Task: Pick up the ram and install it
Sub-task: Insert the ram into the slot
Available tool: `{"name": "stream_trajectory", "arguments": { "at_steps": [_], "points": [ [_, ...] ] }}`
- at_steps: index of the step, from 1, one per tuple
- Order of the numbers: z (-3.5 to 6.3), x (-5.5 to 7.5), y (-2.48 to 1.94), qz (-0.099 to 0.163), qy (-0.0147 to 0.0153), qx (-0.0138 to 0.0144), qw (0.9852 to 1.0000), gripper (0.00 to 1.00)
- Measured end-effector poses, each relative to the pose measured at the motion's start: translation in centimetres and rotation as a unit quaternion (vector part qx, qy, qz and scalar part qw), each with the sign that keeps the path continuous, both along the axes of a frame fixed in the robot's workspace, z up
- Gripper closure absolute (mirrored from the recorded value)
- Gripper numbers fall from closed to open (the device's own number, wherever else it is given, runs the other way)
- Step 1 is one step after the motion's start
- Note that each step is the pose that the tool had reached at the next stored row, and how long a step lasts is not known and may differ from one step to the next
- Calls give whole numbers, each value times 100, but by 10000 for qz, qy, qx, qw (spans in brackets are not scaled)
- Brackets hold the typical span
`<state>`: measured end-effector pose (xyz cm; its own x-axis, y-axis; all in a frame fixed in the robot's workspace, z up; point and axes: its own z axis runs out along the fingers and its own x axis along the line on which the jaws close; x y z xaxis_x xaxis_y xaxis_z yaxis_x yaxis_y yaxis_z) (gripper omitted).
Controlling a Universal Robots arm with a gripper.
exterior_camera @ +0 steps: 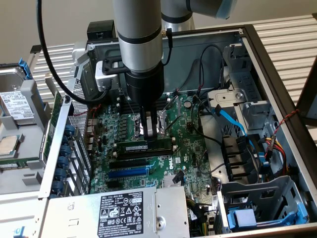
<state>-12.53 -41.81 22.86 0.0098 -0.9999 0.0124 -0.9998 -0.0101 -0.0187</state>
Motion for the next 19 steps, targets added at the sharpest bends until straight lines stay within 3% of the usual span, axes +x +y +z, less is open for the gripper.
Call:
{"name": "stream_trajectory", "arguments": {
  "at_steps": [19],
  "points": [
    [0, -15, 0, -14, -11, -4, 10000, 86]
  ]
}}
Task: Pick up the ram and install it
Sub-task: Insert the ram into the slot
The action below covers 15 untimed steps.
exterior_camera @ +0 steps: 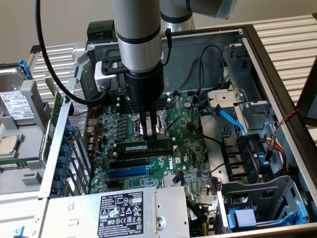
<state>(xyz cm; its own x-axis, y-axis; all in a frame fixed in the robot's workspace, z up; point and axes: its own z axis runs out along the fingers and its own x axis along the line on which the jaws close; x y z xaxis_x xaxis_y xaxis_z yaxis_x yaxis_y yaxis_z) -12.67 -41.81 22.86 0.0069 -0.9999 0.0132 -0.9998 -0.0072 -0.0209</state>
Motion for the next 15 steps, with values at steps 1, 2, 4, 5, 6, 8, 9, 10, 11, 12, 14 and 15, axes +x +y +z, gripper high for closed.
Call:
{"name": "stream_trajectory", "arguments": {
  "at_steps": [1, 2, 4, 5, 6, 8, 9, 10, 11, 12, 14, 15],
  "points": [
    [0, -1, 0, 0, -3, 0, 10000, 86],
    [0, -2, 0, 0, -8, 0, 10000, 86],
    [-1, -5, 0, -1, -25, -1, 10000, 86],
    [-1, -5, 0, 0, -34, -1, 10000, 86],
    [-1, -5, 0, 0, -40, 0, 10000, 86],
    [-1, -5, 0, 0, -47, 0, 10000, 86],
    [-1, -6, 0, 0, -50, -1, 10000, 86],
    [-1, -6, 0, 0, -51, 0, 10000, 86],
    [-2, -7, 0, 0, -52, 0, 10000, 86],
    [-2, -6, 0, 1, -53, 1, 10000, 86],
    [-2, -8, 0, 1, -53, 1, 10000, 86],
    [-2, -9, 0, 0, -53, 1, 10000, 86]
  ]
}}
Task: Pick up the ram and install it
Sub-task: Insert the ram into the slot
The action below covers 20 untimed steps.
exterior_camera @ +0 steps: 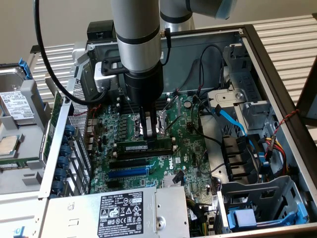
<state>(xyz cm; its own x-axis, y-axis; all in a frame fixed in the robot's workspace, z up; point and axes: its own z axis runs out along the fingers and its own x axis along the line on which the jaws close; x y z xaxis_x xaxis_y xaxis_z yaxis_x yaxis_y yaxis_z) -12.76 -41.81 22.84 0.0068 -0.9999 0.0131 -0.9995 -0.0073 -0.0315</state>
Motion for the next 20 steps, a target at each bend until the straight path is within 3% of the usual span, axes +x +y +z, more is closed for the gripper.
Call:
{"name": "stream_trajectory", "arguments": {
  "at_steps": [15, 18, 20],
  "points": [
    [52, -21, 0, 0, 0, -1, 10000, 86],
    [70, -30, 0, 3, -13, -1, 10000, 86],
    [74, -37, 0, 7, -47, 0, 10000, 86]
  ]
}}
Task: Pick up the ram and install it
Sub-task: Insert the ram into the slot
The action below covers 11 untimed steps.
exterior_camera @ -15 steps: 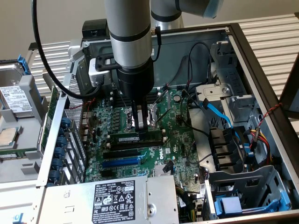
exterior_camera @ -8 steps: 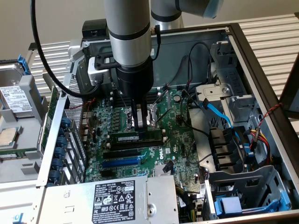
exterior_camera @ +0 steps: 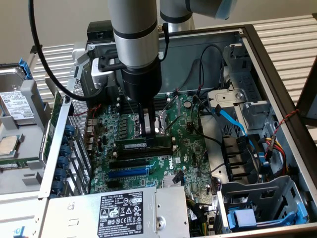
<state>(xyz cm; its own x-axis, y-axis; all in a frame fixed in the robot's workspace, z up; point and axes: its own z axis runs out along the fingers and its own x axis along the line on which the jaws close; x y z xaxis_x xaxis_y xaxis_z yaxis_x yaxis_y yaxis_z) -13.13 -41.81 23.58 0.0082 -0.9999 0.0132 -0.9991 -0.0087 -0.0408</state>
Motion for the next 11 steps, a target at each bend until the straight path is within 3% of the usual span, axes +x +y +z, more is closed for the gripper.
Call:
{"name": "stream_trajectory", "arguments": {
  "at_steps": [2, 6, 11],
  "points": [
    [1, -5, 0, 2, -42, -1, 10000, 86],
    [1, -5, 0, 2, -47, -4, 10000, 86],
    [1, -5, 0, 3, -52, -55, 10000, 86]
  ]
}}
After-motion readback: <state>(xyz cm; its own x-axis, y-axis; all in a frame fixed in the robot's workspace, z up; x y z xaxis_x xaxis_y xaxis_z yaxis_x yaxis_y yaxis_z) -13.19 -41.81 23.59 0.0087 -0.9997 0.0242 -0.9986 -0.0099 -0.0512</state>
